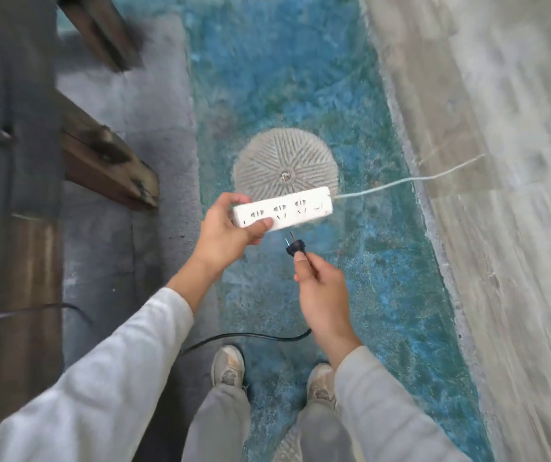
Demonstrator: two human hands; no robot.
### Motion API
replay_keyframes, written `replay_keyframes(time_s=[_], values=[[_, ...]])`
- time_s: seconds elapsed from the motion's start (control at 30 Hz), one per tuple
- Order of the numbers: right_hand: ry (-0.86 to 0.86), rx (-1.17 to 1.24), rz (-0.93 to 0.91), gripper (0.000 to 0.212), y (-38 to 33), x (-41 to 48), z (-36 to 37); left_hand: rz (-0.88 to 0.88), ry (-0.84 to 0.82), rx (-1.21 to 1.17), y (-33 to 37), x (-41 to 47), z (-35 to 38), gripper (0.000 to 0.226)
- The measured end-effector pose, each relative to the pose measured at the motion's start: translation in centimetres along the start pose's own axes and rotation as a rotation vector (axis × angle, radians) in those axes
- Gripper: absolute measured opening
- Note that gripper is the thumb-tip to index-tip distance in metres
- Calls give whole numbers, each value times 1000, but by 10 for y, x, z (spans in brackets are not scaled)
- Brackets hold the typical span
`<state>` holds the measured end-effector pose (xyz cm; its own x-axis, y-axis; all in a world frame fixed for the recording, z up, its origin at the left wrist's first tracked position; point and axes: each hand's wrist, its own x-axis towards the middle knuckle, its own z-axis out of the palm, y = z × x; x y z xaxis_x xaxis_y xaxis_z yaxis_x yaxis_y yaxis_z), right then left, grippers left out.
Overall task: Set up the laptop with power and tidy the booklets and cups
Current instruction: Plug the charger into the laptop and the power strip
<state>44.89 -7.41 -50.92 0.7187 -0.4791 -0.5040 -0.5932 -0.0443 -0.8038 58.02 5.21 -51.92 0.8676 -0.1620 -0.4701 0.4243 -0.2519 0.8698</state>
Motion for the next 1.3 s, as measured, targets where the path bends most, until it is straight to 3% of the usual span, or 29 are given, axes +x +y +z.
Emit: replay_keyframes(time_s=[0.43, 0.63, 1.03, 1.3], values=[[96, 55, -309, 34, -138, -78, -42, 97, -80, -324, 145, -103, -16, 42], [99, 69, -380, 24, -173, -97, -70, 131, -136, -368, 193, -126, -17, 42], [129, 92, -367, 7, -182, -84, -113, 137, -173, -455, 202, -129, 21, 32], [187, 40, -379, 17, -179, -72, -139, 136, -169, -449, 204, -130, 48, 30]])
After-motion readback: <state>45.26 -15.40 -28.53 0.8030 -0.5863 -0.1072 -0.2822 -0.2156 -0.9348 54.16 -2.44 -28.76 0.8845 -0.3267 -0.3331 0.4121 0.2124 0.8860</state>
